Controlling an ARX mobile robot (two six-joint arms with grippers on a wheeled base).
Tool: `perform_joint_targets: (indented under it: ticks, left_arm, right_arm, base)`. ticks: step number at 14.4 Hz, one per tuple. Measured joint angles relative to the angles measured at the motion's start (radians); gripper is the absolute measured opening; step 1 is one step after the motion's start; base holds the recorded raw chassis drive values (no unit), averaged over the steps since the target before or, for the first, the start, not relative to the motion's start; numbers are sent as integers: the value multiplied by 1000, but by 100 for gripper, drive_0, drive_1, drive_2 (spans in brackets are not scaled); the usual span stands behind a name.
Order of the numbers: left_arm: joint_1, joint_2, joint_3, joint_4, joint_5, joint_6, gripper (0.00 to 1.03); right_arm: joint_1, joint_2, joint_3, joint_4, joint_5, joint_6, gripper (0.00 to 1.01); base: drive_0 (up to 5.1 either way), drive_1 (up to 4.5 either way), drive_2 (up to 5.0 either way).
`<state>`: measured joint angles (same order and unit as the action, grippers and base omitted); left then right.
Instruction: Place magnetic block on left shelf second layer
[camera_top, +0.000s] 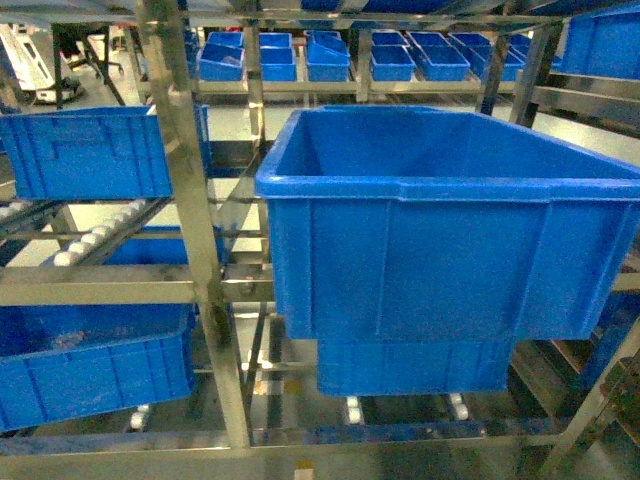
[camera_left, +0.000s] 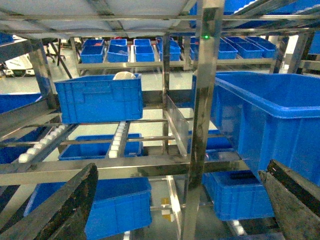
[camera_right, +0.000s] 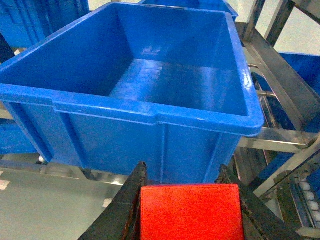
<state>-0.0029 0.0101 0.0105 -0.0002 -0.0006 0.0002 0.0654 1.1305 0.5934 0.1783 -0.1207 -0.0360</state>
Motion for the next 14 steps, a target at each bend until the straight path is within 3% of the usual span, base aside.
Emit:
perform_joint_targets:
  ticks: [3, 8, 14]
  left_arm:
    - [0, 0, 0, -6, -2, 0, 98]
    - [0, 0, 0, 1, -1, 0, 98]
    - [0, 0, 0, -3, -1, 0, 98]
  right_arm:
    - [1, 0, 0, 1, -1, 0, 33]
    - [0, -7, 0, 4, 0, -1, 33]
    - [0, 5, 0, -2, 0, -2, 33]
  base:
    - [-501, 245, 245]
    - [0, 0, 0]
    - [-6, 420, -431]
